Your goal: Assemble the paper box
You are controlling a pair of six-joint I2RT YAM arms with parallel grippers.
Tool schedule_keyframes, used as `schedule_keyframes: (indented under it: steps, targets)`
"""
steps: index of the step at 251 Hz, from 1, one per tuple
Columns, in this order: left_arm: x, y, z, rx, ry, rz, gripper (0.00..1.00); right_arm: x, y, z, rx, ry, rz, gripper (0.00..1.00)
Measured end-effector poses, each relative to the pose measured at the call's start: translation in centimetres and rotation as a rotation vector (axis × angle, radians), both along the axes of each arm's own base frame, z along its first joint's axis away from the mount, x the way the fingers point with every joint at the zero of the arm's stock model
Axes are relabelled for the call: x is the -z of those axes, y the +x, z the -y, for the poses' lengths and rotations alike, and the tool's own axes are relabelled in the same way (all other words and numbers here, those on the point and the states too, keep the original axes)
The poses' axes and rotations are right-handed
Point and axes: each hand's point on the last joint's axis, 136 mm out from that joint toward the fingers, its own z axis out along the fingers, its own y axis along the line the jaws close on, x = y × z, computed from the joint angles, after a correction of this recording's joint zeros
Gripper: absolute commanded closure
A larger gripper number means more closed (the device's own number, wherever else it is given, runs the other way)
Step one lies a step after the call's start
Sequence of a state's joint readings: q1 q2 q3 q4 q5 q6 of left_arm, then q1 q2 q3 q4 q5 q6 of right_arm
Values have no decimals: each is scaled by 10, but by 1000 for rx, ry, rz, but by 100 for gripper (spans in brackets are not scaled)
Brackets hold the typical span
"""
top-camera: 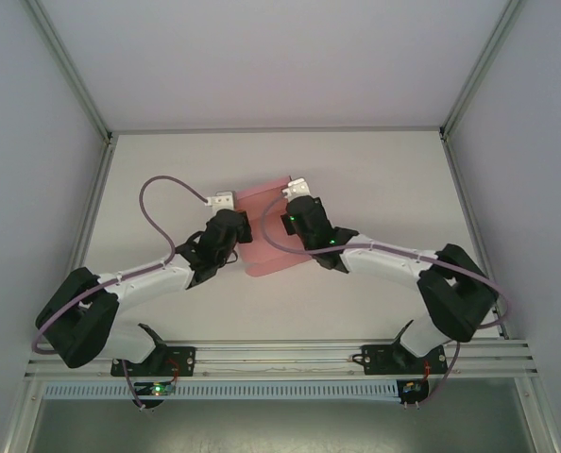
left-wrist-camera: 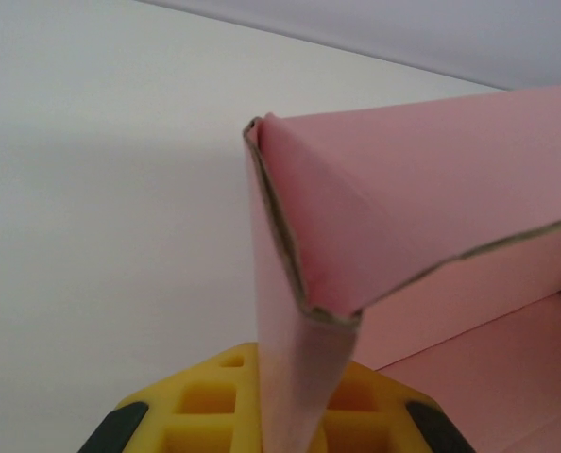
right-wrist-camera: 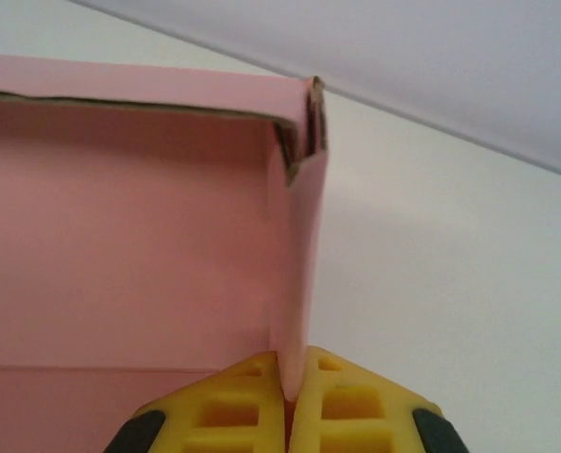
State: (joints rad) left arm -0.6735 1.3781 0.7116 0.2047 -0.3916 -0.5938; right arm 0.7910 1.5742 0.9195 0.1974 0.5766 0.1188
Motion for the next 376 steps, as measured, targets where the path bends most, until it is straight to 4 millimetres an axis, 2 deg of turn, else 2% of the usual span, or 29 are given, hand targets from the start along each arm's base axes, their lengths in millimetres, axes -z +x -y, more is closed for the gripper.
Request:
schedule_keyframes:
  steps: [44, 73, 144, 170, 197, 215, 239, 286, 355, 376]
  targets:
    - [-5, 7, 1, -133, 9, -79, 100, -8, 12, 11, 161, 8, 6, 100]
    - [3, 8, 3, -196, -18, -149, 100, -8, 11, 19, 222, 26, -14, 100]
    - [19, 2, -3, -317, -85, -272, 100, -3, 9, 22, 272, 56, -66, 100]
    - [23, 1, 0, -285, -80, -276, 100, 1, 8, 23, 272, 57, -72, 100]
    - [28, -2, 7, -151, -100, -236, 100, 12, 5, 22, 214, 42, -62, 100]
    - [33, -6, 5, -69, -115, -219, 100, 23, 0, 15, 109, 71, -74, 93]
    - [35, -8, 3, 5, -121, -200, 100, 29, -3, 11, 2, 120, -78, 90]
    - [20, -7, 2, 63, -142, -135, 100, 13, 4, 8, -109, 185, -23, 78]
    - [17, -11, -4, 66, -136, -120, 100, 8, -4, 2, -210, 199, -8, 76]
    - [16, -11, -4, 69, -136, -119, 100, 3, -4, 3, -211, 202, 1, 70]
